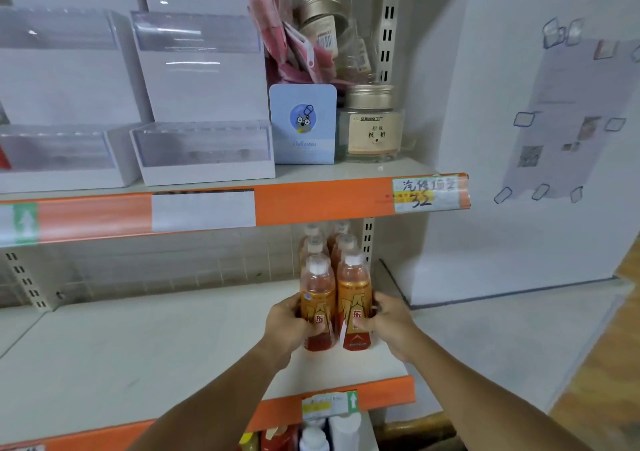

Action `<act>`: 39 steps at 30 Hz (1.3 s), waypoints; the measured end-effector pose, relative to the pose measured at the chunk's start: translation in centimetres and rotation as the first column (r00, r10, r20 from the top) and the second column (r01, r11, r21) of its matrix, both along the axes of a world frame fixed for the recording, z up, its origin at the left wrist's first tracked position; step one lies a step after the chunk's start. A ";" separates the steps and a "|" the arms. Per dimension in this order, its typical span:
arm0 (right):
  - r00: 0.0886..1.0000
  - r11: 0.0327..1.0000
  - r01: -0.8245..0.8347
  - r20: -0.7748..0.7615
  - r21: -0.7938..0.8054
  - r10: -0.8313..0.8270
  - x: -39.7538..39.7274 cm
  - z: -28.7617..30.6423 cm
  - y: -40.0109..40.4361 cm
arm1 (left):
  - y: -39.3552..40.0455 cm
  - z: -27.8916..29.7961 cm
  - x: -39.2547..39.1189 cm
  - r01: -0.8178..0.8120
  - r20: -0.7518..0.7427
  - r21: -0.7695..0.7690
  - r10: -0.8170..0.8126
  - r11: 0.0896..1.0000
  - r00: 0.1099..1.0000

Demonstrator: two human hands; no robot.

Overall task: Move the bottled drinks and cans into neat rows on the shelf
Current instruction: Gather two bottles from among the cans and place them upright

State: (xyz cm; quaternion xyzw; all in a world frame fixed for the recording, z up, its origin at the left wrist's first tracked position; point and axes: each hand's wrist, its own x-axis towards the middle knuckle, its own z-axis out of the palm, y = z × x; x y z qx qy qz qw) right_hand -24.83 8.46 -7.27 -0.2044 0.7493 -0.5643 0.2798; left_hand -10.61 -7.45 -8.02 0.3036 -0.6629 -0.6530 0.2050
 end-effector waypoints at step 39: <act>0.811 0.866 -0.147 -0.442 0.478 0.382 1.4 1.3 2.3 | 2.2 1.1 1.8 0.168 0.170 -0.215 -0.133 0.962 0.976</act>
